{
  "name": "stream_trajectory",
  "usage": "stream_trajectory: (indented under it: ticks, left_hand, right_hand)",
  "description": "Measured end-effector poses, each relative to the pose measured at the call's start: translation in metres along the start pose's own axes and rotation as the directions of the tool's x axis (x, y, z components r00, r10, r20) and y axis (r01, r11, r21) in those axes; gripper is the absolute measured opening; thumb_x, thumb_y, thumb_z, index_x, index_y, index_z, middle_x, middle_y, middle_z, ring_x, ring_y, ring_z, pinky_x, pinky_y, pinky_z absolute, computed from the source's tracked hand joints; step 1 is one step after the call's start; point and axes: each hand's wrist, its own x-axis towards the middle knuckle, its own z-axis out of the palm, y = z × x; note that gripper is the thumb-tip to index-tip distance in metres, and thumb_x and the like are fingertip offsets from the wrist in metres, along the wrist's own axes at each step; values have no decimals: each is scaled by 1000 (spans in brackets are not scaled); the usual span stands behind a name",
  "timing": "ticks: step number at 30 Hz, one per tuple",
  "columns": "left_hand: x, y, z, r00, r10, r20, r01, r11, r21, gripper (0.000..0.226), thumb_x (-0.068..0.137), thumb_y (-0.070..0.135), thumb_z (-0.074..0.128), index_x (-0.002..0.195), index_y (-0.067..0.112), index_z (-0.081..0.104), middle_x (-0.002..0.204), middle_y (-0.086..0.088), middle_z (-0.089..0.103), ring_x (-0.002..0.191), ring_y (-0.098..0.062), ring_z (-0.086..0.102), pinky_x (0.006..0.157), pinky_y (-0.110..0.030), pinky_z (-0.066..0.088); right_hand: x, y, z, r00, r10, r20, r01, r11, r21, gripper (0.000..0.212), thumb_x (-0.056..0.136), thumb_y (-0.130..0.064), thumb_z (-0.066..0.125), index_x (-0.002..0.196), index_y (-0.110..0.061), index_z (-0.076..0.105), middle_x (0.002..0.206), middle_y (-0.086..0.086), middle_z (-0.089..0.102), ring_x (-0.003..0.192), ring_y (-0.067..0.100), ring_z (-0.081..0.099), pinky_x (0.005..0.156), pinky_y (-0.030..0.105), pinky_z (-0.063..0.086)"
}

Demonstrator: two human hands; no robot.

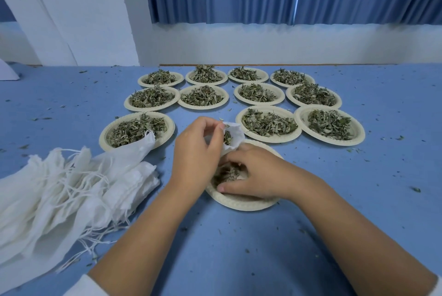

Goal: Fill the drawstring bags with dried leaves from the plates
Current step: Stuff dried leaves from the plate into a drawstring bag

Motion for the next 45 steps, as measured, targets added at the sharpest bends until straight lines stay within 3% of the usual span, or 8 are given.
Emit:
stream_trajectory:
  ticks: [4,11,17,23,27,37,41,45]
  left_hand:
    - [0,0,-1,1000,-8,1,8,1000,-10,7,96,23,61,94,19,65,91,12,70,88,7,62,73,-6,43]
    - [0,2,-2,1000,-1,-1,1,1000,-2,6,96,23,61,93,19,65,91,8,71,91,-5,65,83,-27,50]
    - [0,4,-4,1000,-13,7,13,1000,-8,10,96,23,61,94,14,67,91,6,71,91,-8,65,85,-31,50]
    - [1,4,-9,998,60,-26,-58,996,61,14,94,23,64,94,12,72,94,3,67,88,-1,58,78,-16,47]
    - [0,5,-7,995,93,-21,-92,994,56,11,92,22,67,91,16,75,85,7,69,81,-5,61,77,-20,48]
    - [-5,6,1,984,168,53,-172,981,85,9,90,16,69,90,15,77,84,6,71,83,-9,62,79,-27,49]
    - [-5,5,2,979,172,104,-181,981,76,9,90,16,68,90,16,76,85,6,71,83,-10,63,79,-32,51]
    - [-4,2,2,986,149,78,-153,987,49,8,90,16,68,91,17,75,85,7,71,82,-8,63,81,-30,51]
  right_hand:
    - [1,-1,4,998,-50,32,49,999,23,43,81,-32,72,123,-35,64,114,-4,52,108,8,47,99,28,40]
    - [5,-5,14,993,-102,-52,105,994,41,24,82,-19,69,106,-24,73,95,-19,47,89,-3,45,78,2,32]
    - [3,-7,11,990,-95,-103,101,993,58,17,78,-11,69,92,-17,76,95,-7,68,89,5,57,81,21,45]
    - [-6,0,-22,890,110,-442,88,911,404,31,77,-8,73,75,-39,71,85,-7,71,62,2,64,63,16,48]
    - [-3,-2,-19,794,188,-579,85,908,411,25,78,-10,72,79,-35,72,83,-12,71,62,6,64,66,18,50]
    - [11,3,-3,781,254,-571,-70,943,325,25,77,-20,76,85,-25,53,76,-9,61,63,3,53,59,15,44]
    - [12,3,-8,748,393,-535,-32,826,562,22,74,-11,81,71,-23,62,63,-9,66,57,-4,61,58,8,46]
    - [8,7,-15,821,445,-359,9,617,787,15,75,-10,80,84,-21,76,84,-4,75,84,9,71,83,25,56]
